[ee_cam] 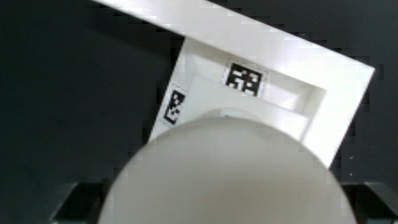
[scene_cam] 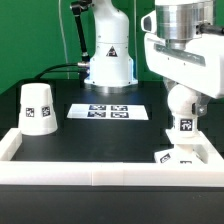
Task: Assemble lamp
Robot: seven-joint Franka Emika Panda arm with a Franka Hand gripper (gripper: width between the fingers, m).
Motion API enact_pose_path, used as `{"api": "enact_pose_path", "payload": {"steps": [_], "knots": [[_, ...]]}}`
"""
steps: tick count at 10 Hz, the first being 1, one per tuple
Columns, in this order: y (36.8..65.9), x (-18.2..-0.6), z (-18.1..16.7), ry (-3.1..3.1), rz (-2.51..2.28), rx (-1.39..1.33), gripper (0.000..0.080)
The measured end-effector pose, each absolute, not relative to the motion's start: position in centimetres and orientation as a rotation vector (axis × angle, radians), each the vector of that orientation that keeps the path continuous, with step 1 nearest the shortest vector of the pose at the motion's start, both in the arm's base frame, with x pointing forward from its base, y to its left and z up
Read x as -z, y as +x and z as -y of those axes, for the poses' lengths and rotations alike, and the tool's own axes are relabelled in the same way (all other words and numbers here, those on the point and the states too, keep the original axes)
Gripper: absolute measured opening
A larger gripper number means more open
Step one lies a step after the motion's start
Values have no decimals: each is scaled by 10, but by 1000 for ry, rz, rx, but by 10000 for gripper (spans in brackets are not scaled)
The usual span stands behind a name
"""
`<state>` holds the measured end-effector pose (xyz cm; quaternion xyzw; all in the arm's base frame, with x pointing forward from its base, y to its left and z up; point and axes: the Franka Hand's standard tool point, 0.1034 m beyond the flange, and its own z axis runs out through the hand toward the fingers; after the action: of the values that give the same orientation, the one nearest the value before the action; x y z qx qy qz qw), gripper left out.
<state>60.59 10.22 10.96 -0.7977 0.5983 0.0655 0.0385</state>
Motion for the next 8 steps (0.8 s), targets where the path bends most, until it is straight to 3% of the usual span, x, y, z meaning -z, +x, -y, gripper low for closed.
{"api": "enact_pose_path", "payload": {"steps": [6,7,8], "knots": [[606,-110,-108,-2142,-2172,-247,580],[606,-110,-109,-2135,-2180,-247,637],[606,-110,-109,-2150,-2163,-247,637]]}}
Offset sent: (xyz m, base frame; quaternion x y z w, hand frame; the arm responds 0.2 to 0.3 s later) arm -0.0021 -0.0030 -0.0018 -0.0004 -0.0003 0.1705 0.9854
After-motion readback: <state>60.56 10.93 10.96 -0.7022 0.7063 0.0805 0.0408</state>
